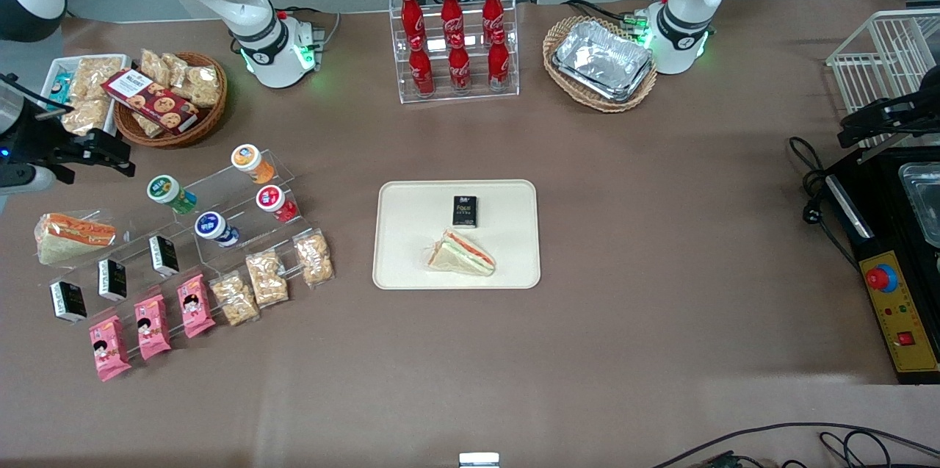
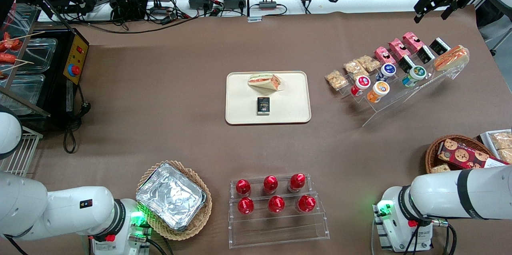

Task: Place green gum on tray
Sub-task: 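Move the right gripper down over the green gum bottle on the rack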

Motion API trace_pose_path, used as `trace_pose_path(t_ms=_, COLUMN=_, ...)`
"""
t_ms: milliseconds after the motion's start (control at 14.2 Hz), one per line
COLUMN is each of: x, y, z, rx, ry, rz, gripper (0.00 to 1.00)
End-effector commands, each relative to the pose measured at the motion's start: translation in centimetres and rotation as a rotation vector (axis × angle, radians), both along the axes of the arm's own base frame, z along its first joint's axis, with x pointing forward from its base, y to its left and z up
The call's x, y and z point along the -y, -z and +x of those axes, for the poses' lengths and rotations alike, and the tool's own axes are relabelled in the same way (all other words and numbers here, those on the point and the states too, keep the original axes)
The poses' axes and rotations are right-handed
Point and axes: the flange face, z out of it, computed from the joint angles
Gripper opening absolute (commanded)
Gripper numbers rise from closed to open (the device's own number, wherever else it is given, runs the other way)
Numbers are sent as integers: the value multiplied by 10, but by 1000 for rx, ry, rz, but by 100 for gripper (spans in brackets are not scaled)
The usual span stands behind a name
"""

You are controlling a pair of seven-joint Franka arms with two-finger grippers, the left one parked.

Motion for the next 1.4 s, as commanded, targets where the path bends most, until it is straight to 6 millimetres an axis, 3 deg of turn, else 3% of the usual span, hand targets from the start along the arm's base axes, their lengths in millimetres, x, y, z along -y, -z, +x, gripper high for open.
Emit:
trace_pose_path(t_ms=0, x=-4, y=-1, z=-2, rx=-33, ry=2, rz=3, gripper=100)
trace_pose_path(t_ms=491, x=-2, y=-3, z=-1, rx=-19, ry=2, rz=42, gripper=100)
trace_pose_path(t_ms=702, x=4, y=-6, z=-29, rx=-18, ry=-37, rz=17, gripper=100)
trace_pose_path(t_ms=912, x=39, y=-5, z=-56, rx=4, ry=-62, rz=15, gripper=100)
trace_pose_path(t_ms=1123, x=48, y=10, z=-71, rx=24, ry=-59, rz=14, gripper=100)
trace_pose_path(t_ms=1333, x=47, y=52, z=-77, rx=43, ry=-61, rz=1, gripper=100)
